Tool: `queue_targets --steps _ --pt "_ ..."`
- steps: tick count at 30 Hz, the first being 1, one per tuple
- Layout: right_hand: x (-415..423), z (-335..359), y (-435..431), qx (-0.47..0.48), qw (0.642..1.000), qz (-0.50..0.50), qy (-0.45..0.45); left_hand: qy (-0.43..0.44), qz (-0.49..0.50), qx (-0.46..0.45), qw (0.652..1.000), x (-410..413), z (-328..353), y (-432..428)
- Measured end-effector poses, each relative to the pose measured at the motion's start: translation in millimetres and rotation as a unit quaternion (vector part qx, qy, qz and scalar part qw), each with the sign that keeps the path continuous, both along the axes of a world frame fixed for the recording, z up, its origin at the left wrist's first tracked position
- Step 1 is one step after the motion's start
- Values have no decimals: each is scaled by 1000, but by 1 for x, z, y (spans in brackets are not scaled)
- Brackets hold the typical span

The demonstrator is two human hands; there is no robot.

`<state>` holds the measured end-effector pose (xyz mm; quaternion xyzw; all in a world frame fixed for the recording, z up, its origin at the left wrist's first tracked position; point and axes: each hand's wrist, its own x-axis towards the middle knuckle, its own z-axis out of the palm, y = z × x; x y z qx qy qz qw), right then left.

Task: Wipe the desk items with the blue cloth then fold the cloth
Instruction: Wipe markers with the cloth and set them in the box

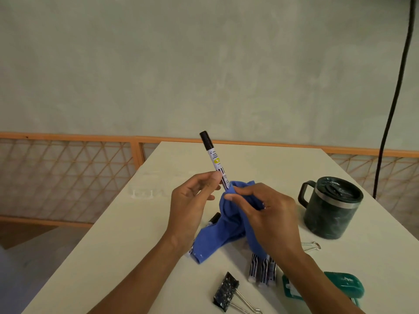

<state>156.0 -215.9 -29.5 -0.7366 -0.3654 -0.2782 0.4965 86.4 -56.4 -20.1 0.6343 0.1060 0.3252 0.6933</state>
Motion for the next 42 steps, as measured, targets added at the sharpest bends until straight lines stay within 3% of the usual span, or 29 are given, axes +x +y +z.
queue_targets --steps 6,12,17,25,29,37,42 --pt "6 -2 -4 -13 999 40 5 10 17 15 1000 2 2 6" --pt "15 14 -18 106 992 39 55 26 -23 137 990 -2 -5 14" --pt "18 20 -21 158 986 31 50 48 -53 260 963 -4 -14 14" --pt "18 14 -18 154 976 29 148 12 29 461 887 -6 -16 18" --pt "20 16 -18 162 975 17 152 27 2 440 897 -7 -15 21" --pt "35 19 -29 240 944 25 225 84 -85 285 951 -10 -8 35" --pt "34 16 -24 192 948 62 246 82 -99 252 959 -7 -10 45"
